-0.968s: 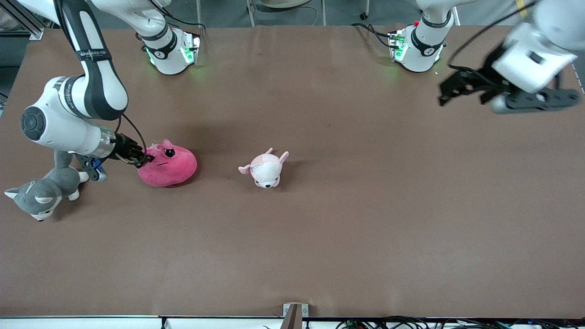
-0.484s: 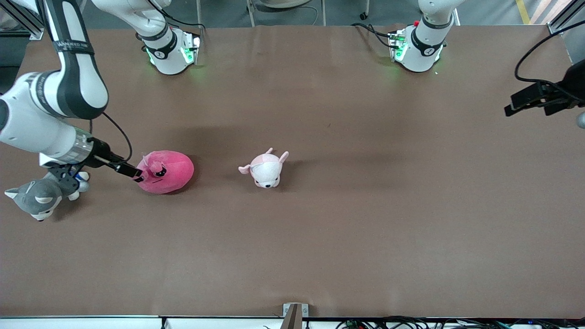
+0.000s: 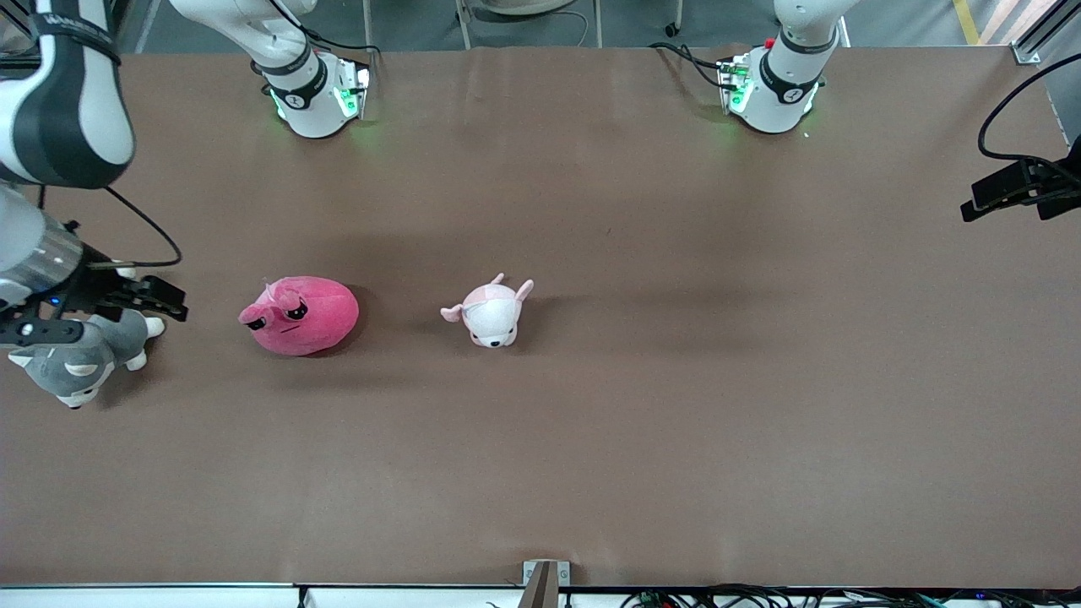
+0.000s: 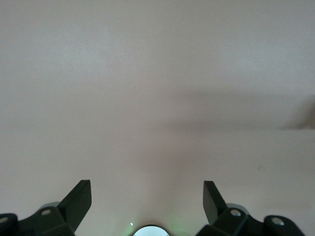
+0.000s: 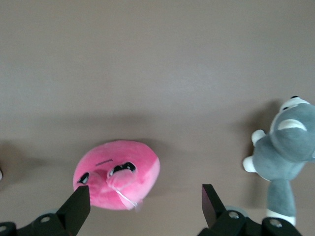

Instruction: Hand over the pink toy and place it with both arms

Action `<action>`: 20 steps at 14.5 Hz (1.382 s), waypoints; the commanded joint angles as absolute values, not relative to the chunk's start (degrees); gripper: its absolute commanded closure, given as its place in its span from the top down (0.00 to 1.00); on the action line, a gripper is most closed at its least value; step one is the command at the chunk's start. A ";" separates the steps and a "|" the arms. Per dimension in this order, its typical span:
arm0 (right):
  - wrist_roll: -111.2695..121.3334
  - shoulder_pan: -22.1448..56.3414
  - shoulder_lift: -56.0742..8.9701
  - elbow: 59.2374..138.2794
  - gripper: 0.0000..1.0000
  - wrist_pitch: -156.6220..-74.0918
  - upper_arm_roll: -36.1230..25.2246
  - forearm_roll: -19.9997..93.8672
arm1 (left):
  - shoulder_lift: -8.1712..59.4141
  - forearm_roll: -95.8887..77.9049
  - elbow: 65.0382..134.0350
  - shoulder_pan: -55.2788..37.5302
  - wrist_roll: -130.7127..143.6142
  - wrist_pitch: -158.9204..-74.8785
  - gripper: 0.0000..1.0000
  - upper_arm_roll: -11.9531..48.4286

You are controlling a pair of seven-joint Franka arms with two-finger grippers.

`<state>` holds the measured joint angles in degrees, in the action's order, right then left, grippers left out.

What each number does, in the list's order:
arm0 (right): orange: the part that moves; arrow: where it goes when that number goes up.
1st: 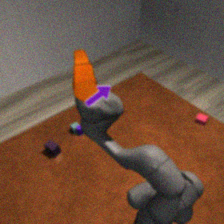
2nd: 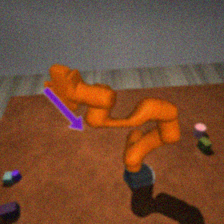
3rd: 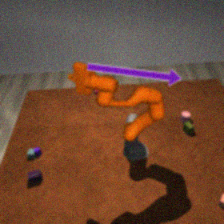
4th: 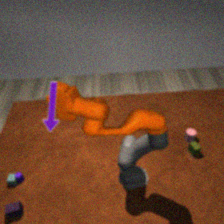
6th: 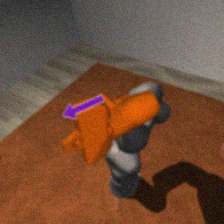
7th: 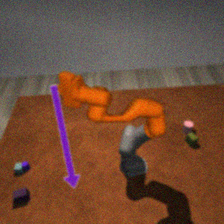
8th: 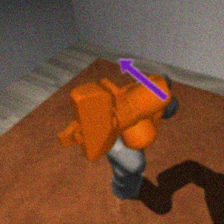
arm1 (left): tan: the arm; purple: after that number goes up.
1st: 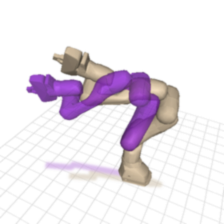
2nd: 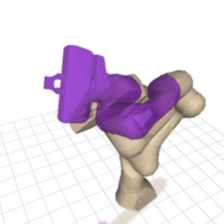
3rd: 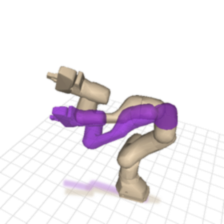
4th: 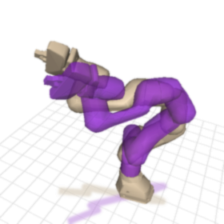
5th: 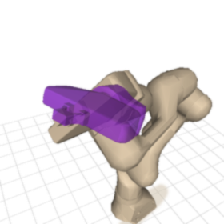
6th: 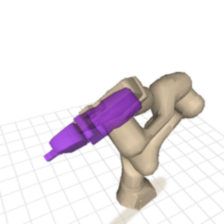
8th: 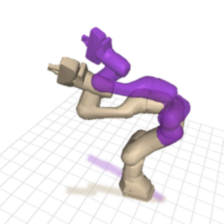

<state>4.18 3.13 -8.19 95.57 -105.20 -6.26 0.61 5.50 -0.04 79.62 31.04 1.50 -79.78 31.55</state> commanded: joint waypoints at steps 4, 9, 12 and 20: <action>5.80 0.97 -9.67 87.89 1.00 -95.45 -5.19 -0.17 | 5.62 0.61 80.51 31.55 0.09 -81.47 1.00 32.08; 5.89 0.09 -9.58 84.99 1.00 -95.10 -5.19 0.08 | 5.45 1.05 80.42 31.46 0.17 -82.97 1.00 32.26; 5.45 -0.70 -9.06 84.99 1.00 -89.93 -5.19 0.26 | 5.10 1.23 80.42 31.46 0.26 -82.97 1.00 32.17; 5.89 -1.50 0.07 91.66 1.00 -85.87 -4.75 1.05 | 4.92 1.32 80.24 31.46 0.26 -82.97 1.00 32.61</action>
<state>5.33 -1.02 -5.07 86.56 -85.23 -5.69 0.75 5.87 -0.03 80.01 31.02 1.17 -82.66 32.10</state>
